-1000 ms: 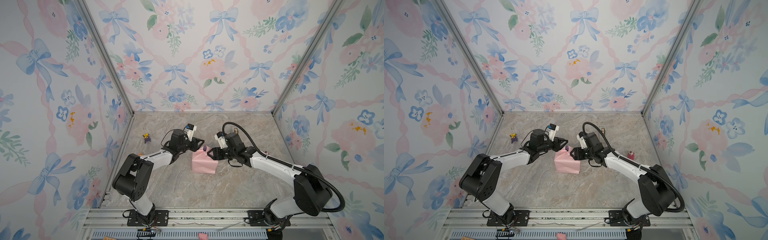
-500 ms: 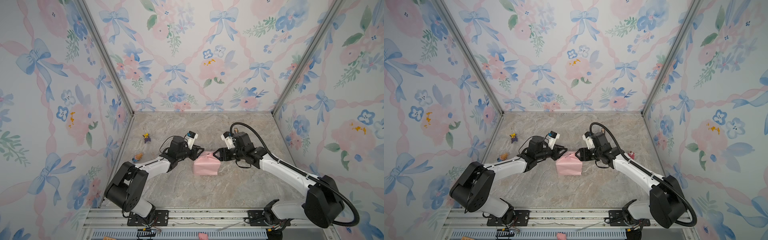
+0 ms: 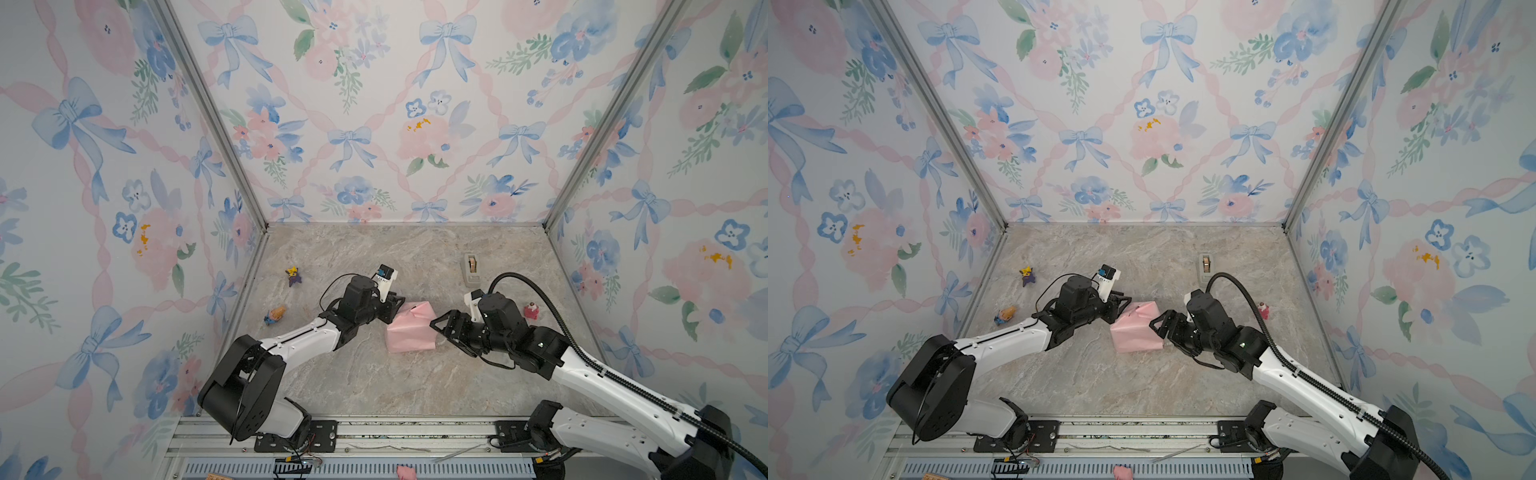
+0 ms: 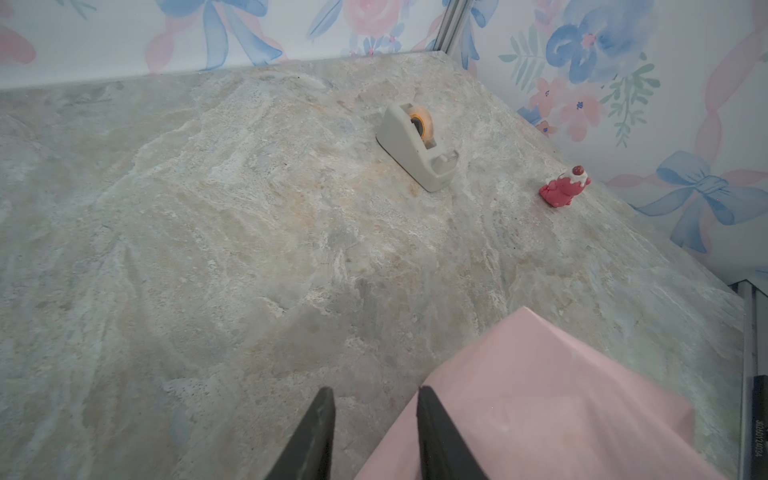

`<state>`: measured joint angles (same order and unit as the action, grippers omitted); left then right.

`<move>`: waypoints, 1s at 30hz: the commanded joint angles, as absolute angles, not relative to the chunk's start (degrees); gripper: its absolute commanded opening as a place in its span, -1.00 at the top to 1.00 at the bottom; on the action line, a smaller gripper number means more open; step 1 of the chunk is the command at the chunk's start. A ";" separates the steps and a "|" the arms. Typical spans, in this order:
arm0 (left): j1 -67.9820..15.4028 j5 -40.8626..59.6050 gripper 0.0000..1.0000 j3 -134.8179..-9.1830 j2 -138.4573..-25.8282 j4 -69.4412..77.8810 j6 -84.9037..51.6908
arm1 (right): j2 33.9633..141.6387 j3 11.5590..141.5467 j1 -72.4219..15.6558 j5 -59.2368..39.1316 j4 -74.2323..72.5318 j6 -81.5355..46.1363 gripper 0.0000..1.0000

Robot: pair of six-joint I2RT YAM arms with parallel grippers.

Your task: Wrap the gift box in paper

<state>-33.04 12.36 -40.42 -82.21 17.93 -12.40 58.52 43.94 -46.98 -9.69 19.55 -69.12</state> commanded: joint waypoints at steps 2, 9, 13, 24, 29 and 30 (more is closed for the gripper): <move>-33.68 9.69 0.29 -38.68 -81.35 13.88 -12.92 | 63.00 42.35 -49.26 -7.92 9.49 -74.29 -0.60; -34.37 9.43 0.29 -38.20 -79.32 13.89 -15.32 | 72.42 40.60 -47.45 -12.03 -9.79 -72.77 -0.60; -34.57 9.23 0.29 -37.85 -77.57 13.85 -16.20 | 74.20 40.08 -45.35 -12.65 -14.50 -70.48 -0.58; -36.11 8.13 0.27 -37.17 -76.17 13.93 -17.76 | 77.62 43.01 -38.14 -17.87 -11.38 -64.74 -0.61; -37.60 7.40 0.27 -36.92 -76.82 13.96 -17.45 | 78.93 44.36 -37.79 -18.80 -10.95 -64.76 -0.60; -37.77 7.36 0.27 -36.93 -76.90 13.90 -17.25 | 79.01 45.07 -37.73 -18.38 -9.13 -64.24 -0.59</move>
